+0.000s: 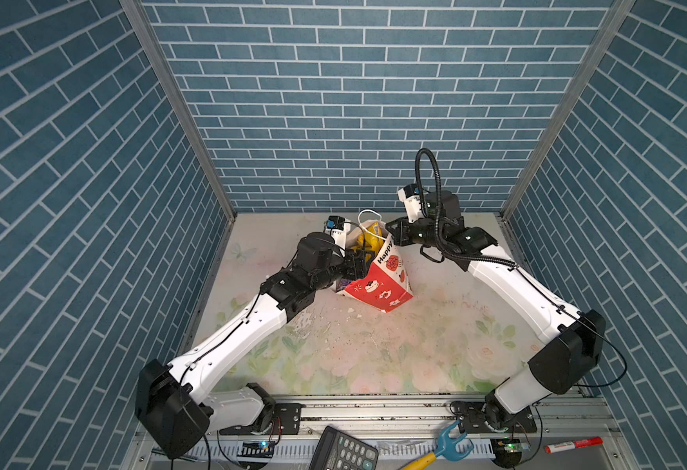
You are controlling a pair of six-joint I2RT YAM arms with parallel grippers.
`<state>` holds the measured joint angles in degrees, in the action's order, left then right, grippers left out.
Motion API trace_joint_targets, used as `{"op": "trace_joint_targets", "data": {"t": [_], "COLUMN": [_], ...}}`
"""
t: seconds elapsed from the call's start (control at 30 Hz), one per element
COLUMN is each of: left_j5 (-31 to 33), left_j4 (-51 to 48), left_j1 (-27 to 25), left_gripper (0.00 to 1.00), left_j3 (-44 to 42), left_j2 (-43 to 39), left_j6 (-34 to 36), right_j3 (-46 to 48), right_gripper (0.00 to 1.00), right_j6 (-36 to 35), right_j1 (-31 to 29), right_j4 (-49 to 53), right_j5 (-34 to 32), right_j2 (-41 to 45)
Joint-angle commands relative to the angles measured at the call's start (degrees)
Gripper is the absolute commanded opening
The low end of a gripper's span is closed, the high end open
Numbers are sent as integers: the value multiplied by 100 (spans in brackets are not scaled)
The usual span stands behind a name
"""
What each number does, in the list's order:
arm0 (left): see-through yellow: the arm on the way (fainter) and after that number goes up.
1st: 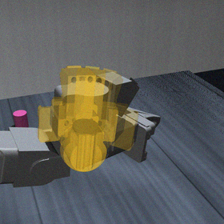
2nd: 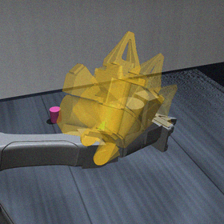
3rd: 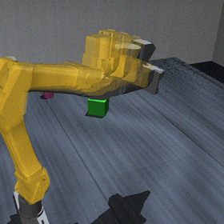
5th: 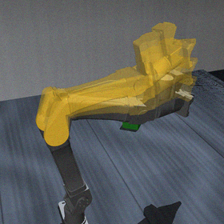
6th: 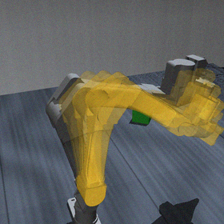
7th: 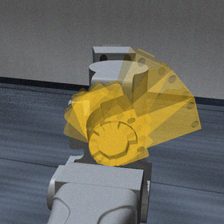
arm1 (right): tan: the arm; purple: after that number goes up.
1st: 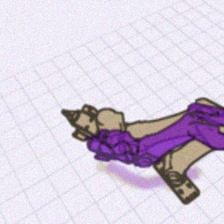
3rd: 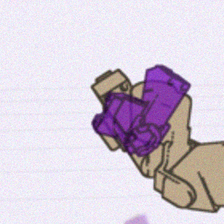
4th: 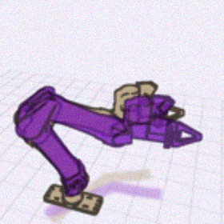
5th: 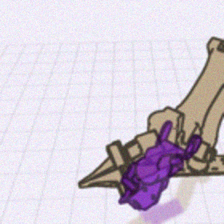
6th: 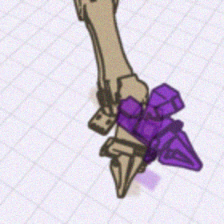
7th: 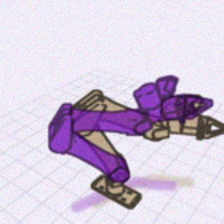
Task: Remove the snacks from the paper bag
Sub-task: 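Reach the left gripper into the bag toward the yellow snack packet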
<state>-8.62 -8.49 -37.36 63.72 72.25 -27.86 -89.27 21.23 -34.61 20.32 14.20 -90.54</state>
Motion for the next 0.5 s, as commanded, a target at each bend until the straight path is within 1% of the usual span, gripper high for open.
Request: {"op": "trace_joint_targets", "data": {"t": [0.0,0.07,0.23,0.37,0.47], "left_j5": [264,348,255,36,-96], "left_j4": [-40,-4,85,372,397], "left_j1": [18,65,219,256,265], "left_gripper": [71,71,70,68,67], "left_j3": [197,180,175,140,239], "left_j2": [51,100,243,293,432], "left_j6": [2,6,-68,-97,-154], "right_j3": [-3,31,106,137,154], "right_gripper": [0,0,0,0,0], "right_j6": [204,206,237,258,291], "right_j1": [-37,-39,-37,-38,-33], "right_j4": [-471,-489,-578,-598,-631], "right_j5": [92,101,105,136,137], "right_j2": [390,411,465,467,481]}}
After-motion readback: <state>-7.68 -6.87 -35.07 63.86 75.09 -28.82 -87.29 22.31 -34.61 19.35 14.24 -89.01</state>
